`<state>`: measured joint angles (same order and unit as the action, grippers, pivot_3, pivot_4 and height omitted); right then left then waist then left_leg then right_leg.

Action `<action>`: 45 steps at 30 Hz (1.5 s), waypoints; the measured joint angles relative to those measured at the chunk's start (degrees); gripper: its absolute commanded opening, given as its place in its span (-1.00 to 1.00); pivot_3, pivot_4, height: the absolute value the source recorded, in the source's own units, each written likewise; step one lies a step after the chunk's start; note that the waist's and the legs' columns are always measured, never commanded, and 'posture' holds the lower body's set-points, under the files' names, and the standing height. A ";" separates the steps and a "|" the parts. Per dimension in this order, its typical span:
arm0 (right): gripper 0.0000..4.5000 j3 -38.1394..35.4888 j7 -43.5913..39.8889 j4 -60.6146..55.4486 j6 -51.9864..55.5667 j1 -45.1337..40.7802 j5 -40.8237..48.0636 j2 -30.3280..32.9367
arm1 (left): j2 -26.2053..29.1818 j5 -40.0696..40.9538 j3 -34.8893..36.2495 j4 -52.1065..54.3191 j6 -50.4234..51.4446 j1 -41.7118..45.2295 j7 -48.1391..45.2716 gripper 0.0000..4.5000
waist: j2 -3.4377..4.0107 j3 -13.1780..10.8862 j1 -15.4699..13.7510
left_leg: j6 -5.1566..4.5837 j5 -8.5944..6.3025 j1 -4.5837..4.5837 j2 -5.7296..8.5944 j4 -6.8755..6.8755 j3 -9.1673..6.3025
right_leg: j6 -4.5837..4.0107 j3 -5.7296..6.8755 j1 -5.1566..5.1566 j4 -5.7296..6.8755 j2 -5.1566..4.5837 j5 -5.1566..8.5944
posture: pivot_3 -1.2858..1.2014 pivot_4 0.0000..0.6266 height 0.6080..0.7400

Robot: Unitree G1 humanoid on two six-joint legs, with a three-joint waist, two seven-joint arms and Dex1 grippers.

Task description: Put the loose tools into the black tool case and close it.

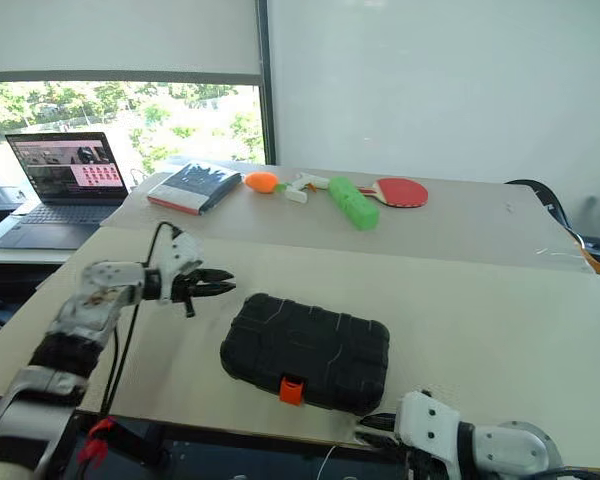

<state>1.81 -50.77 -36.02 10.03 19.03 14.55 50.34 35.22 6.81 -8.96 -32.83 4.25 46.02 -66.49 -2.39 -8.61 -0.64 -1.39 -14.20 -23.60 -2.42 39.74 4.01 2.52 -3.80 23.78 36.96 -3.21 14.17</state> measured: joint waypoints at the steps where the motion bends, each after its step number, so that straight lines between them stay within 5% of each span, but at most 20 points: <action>1: -1.00 0.51 0.01 0.29 0.23 -0.57 -0.27 -0.28 | -0.74 -0.31 -0.51 -1.80 -1.00 1.12 -0.36 -0.98 | 0.00 0.00 0.01 | 0.00 0.00 -0.11 0.01 0.01 0.00 | 0.01 0.00 0.10 0.01 0.00 -0.01 | 0.03 -0.52 0.94; 8: -1.00 3.58 -0.16 3.58 1.33 -5.61 -2.12 -1.58 | -6.82 -4.36 -3.76 -11.76 -5.72 6.38 -3.81 -0.98 | -0.02 -0.01 0.08 | 0.00 0.01 -0.28 0.05 0.09 -0.02 | 0.08 -0.03 0.28 0.06 -0.02 -0.05 | 0.03 -0.52 0.94; 22: -1.00 -0.13 1.97 16.24 1.90 -16.03 -4.27 -3.18 | 0.26 -4.47 -6.34 0.03 0.46 -2.51 -17.87 -0.98 | -0.02 -0.02 0.84 | 0.00 0.01 -0.33 -0.01 0.09 -0.03 | 0.07 -0.06 0.40 0.15 0.02 -0.06 | 0.03 -0.52 0.94; 28: -1.00 -0.30 -4.42 12.85 1.90 -11.83 -1.31 -0.73 | -0.11 -0.35 -1.30 0.01 9.97 7.51 -16.97 -0.98 | -0.03 -0.03 -0.05 | -0.01 0.01 -0.49 0.06 0.23 -0.10 | 0.15 0.01 0.39 0.09 -0.03 -0.09 | 0.03 -0.52 0.94; 33: -1.00 -0.14 -9.46 11.09 2.06 -10.96 1.38 1.27 | -6.23 3.60 -2.56 6.51 17.07 13.72 -20.02 -0.98 | -0.02 -0.02 -0.04 | -0.02 0.01 -0.50 0.19 0.26 -0.15 | 0.25 -0.01 0.33 0.08 -0.12 -0.08 | 0.03 -0.52 0.94; 41: -1.00 2.34 -13.07 10.42 6.14 -15.34 3.09 1.67 | -14.05 -4.47 -18.31 9.20 5.39 10.43 -21.66 -0.98 | 0.00 -0.02 1.03 | -0.03 0.02 -0.42 0.25 0.23 -0.24 | 0.21 -0.14 0.37 0.14 -0.05 -0.10 | 0.03 -0.52 0.94; 45: -1.00 3.01 -12.55 9.63 8.29 -18.93 4.33 0.14 | -15.36 -6.88 -19.94 7.74 -2.40 10.55 -19.77 -0.98 | 0.02 0.02 0.75 | -0.03 0.02 -0.32 0.30 0.24 -0.35 | 0.22 -0.12 0.21 0.11 -0.10 -0.10 | 0.03 -0.52 0.94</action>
<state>4.82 -63.32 -26.39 18.32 0.10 18.88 50.48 19.86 -0.06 -28.90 -25.09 1.85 56.57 -86.26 -2.37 -8.59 0.11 -1.42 -14.18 -23.92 -2.12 39.97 3.66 2.74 -3.92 23.99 37.07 -3.31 14.07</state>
